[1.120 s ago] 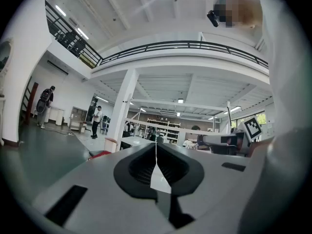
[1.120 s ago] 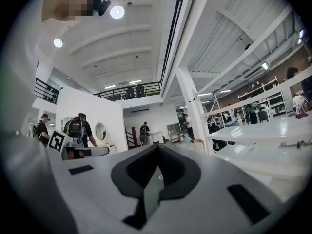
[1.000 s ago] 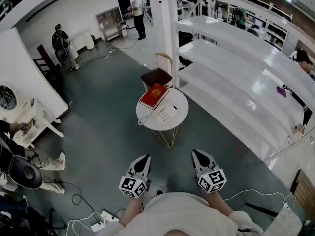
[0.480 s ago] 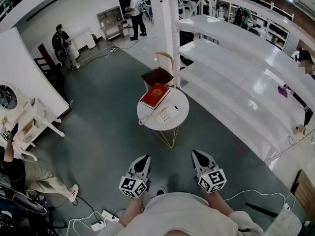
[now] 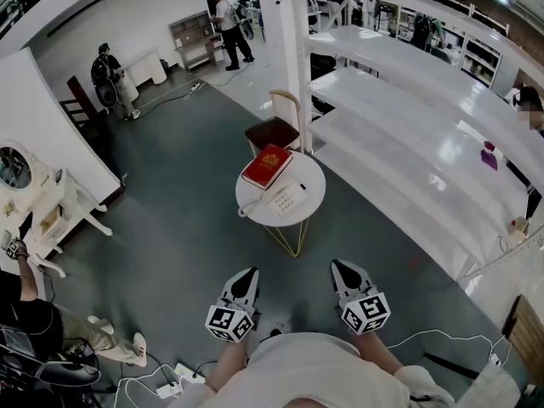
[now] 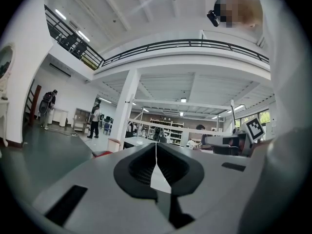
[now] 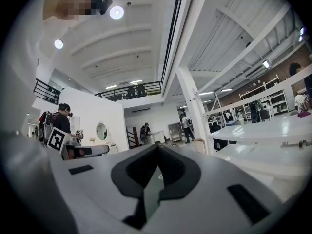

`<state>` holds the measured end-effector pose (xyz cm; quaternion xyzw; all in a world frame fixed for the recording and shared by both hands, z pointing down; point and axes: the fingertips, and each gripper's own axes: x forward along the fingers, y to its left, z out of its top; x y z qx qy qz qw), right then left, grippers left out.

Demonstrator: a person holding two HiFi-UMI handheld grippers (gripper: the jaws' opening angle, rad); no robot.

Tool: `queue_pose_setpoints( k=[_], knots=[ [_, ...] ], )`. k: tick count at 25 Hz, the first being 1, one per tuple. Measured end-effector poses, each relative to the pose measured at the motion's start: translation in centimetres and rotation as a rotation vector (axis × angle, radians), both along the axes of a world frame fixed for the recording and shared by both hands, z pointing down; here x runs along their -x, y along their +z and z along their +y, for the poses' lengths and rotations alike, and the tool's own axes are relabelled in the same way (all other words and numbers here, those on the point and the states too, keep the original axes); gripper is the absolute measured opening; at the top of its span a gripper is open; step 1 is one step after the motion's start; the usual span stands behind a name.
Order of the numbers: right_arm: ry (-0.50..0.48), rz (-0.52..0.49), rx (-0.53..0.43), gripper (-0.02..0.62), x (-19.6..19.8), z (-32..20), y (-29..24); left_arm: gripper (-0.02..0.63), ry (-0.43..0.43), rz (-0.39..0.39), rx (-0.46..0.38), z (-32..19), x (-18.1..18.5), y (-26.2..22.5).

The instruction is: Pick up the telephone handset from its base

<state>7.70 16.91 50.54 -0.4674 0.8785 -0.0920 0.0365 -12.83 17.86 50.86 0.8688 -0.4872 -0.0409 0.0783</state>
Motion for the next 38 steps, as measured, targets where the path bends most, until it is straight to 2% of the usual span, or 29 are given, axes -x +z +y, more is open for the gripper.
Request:
queue_pose_setpoints(
  k=[14,21,29,38],
  knots=[
    [-0.026,0.005,0.009,0.009,-1.4,-0.2,0.8,0.023,-0.027,0.019,0.0,-0.4,-1.5,0.7],
    [-0.017,0.015,0.014,0.009,-1.2,-3.1,1.2,0.023,-0.013,0.025,0.001,-3.5,-1.3,1.1],
    [0.038,0.018,0.025,0.009,0.6,-11.5,1.9,0.023,0.033,0.044,-0.003,-12.5,1.1,1.9],
    [0.105,0.025,0.03,0.009,6.1,-24.8,1.3,0.023,0.179,0.001,-0.022,-27.8,4.9,0.6]
  ],
)
